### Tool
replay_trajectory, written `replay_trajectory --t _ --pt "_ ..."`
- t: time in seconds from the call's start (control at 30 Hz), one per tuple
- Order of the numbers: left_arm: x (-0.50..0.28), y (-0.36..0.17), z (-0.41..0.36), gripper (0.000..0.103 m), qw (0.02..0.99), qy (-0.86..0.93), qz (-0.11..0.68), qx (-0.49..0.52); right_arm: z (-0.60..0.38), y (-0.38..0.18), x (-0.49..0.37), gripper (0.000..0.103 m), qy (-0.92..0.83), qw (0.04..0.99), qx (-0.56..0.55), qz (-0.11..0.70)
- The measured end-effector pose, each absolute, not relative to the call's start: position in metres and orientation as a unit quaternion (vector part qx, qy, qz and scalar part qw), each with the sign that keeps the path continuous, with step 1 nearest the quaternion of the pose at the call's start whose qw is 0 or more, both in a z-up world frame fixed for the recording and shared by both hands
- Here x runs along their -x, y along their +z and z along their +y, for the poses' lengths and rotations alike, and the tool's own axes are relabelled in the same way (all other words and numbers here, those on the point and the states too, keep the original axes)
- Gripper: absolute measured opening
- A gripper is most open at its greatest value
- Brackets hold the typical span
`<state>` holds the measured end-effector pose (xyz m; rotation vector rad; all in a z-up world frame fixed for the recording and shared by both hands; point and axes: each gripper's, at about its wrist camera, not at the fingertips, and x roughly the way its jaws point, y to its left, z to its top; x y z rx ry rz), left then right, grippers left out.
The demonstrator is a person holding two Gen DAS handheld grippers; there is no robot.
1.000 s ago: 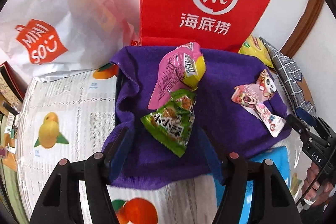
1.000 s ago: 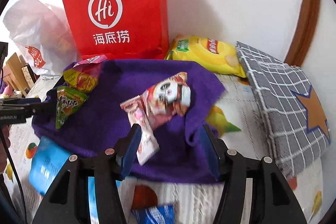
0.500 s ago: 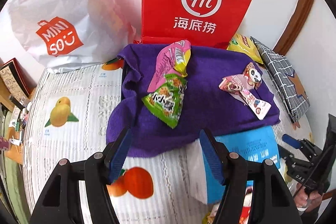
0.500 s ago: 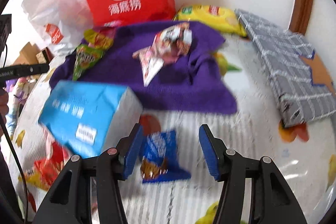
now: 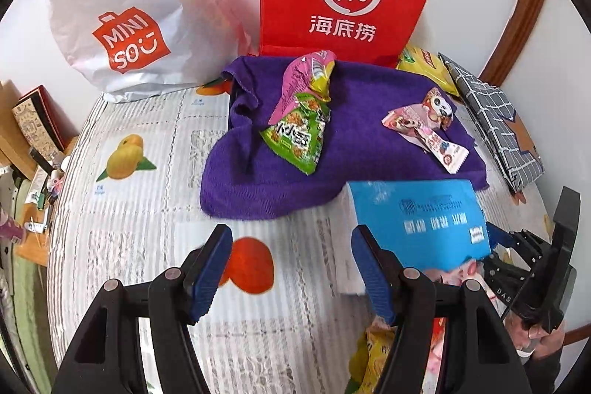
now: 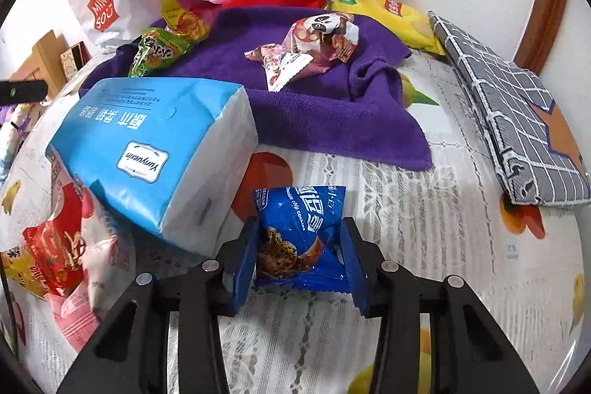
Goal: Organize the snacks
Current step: 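Grasp the blue cookie packet with the right tool while the left tool reaches the snack pile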
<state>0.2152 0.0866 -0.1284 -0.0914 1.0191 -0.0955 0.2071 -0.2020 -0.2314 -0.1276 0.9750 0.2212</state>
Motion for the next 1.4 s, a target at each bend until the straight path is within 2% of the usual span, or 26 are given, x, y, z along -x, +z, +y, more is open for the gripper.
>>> replay_trajectory --t 0.87,1.4 --pt "-0.113 -0.117 0.049 0.065 0.882 -0.079 0.461 0.05 -0.238 -0.192 -0.11 0.044 0.053 0.895 -0.005 0.442" --pt "-0.107 -0.166 0.015 0.065 0.86 -0.102 0.501 0.004 -0.241 -0.198 -0.105 0.044 0.047 0.901 -0.011 0.432"
